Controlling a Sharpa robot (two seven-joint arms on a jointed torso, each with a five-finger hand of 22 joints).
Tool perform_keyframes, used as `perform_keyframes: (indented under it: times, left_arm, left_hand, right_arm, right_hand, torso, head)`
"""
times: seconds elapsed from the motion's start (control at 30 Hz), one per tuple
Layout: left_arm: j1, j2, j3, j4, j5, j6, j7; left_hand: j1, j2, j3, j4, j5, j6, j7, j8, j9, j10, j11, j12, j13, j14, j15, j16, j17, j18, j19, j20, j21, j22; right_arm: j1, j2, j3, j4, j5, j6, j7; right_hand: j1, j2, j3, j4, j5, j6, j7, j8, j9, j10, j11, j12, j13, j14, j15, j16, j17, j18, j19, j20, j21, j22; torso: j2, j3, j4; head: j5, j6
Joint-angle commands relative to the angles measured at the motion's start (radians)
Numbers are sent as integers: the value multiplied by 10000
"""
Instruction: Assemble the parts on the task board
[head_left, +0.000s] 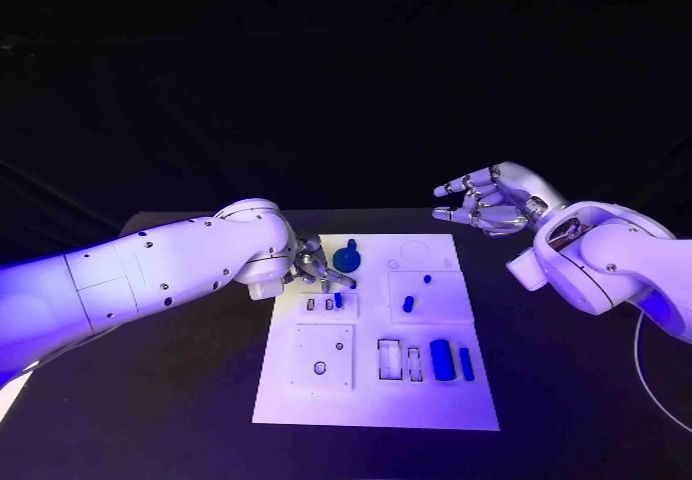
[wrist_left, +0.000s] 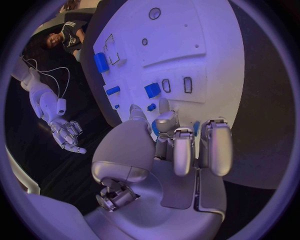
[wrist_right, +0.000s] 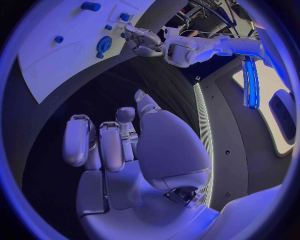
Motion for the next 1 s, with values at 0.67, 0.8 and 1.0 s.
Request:
perform_keyframes:
  times: [0.67,0.8,1.0]
  left_arm:
    - [13,339,-44,-190,-219,817,-152]
    - [13,347,-44,-174,-219,858,-156]
    - [12,353,-44,-169,-219,841,-158]
  left_hand:
    - [356,234,-19,-83,-18,-245,-25,328,379,88,-4,130,95,1050,-48,30,2630,-160,557,-87,99,1094]
    - [545,331,63,-118,-5,-300,-19,388,475,89,4,152,117,1050,-39,30,2630,-162,561,-77,107,1112]
    - [645,369,106,-133,-1,-338,-12,422,537,72,11,137,98,1050,-32,30,2630,-159,555,-67,98,1100]
  right_arm:
    - [-12,156,-10,-165,-83,277,-146]
    - [-19,178,-16,-189,-97,308,-166]
    - [-24,182,-21,-195,-124,303,-174]
  right_hand:
    - [178,30,-14,-73,307,77,-10,36,4,-79,-3,-104,-108,408,-53,-86,-54,93,-86,6,-111,-80]
    - [195,30,-9,-83,443,80,-11,31,3,-109,-5,-152,-172,408,-56,-102,-64,95,-90,1,-127,-97]
    - [215,38,2,-93,506,84,-11,29,3,-111,-8,-159,-191,409,-58,-109,-66,99,-98,-1,-140,-114]
  torso:
    - [5,-3,22]
    - [6,-4,21]
    - [12,5,18]
  head:
    - [-37,-131]
    - [-42,-134]
    - [-31,-165]
